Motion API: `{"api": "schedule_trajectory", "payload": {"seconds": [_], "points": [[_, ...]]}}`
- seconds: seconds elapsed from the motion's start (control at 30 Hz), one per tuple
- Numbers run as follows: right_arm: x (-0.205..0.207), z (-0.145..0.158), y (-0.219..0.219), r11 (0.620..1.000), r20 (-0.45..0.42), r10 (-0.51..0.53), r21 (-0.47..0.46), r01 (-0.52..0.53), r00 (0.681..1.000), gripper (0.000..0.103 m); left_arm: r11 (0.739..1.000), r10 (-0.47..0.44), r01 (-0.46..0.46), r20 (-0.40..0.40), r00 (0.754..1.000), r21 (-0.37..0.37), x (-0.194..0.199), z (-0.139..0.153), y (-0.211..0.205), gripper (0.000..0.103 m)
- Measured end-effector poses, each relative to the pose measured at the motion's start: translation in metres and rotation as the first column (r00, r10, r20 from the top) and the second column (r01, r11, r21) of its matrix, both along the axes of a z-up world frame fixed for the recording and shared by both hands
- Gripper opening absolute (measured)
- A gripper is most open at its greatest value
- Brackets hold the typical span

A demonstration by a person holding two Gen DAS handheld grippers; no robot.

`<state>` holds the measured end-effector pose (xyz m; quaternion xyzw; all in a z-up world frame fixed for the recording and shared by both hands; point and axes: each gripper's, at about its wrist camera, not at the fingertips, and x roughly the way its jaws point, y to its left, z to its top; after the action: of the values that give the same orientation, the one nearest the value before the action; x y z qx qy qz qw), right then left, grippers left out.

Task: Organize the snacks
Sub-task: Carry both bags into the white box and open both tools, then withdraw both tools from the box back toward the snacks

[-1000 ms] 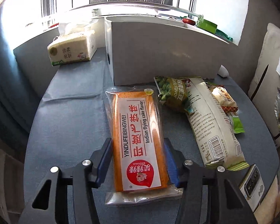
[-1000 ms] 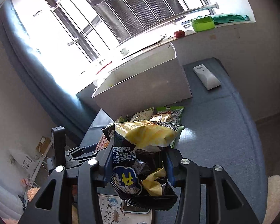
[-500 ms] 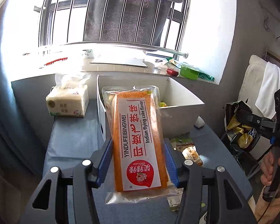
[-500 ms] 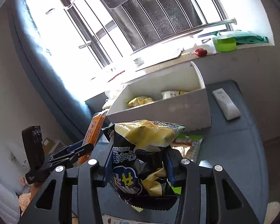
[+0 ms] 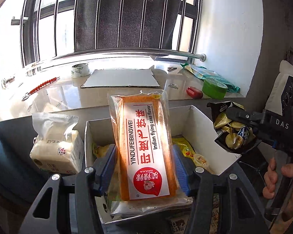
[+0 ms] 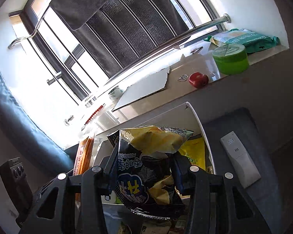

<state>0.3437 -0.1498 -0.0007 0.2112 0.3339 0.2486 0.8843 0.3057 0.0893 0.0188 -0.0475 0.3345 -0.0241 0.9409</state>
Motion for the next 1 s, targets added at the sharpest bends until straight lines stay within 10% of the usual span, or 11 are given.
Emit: {"api": "schedule_trajectory", "payload": {"seconds": [0.03, 0.13, 0.63, 1.0], "points": [[0.007, -0.001, -0.001, 1.000, -0.003, -0.004, 0.006, 0.004, 1.000, 0.058, 1.000, 0.018, -0.018, -0.030, 0.999, -0.006, 0.008, -0.004, 0.003, 0.099], [0.017, -0.003, -0.001, 1.000, -0.019, 0.001, 0.014, 0.000, 1.000, 0.103, 0.996, 0.090, -0.090, -0.020, 0.996, -0.016, 0.000, -0.009, 0.010, 0.103], [-0.078, 0.020, -0.001, 0.995, 0.141, 0.088, -0.058, -0.080, 0.986, 0.103, 0.997, 0.078, -0.077, 0.092, 0.993, -0.016, -0.106, 0.014, -0.006, 0.103], [-0.190, -0.033, -0.033, 0.980, 0.141, 0.176, -0.116, -0.161, 0.974, 0.103, 0.994, 0.032, -0.022, 0.091, 0.995, -0.107, -0.216, -0.036, -0.034, 0.103]]}}
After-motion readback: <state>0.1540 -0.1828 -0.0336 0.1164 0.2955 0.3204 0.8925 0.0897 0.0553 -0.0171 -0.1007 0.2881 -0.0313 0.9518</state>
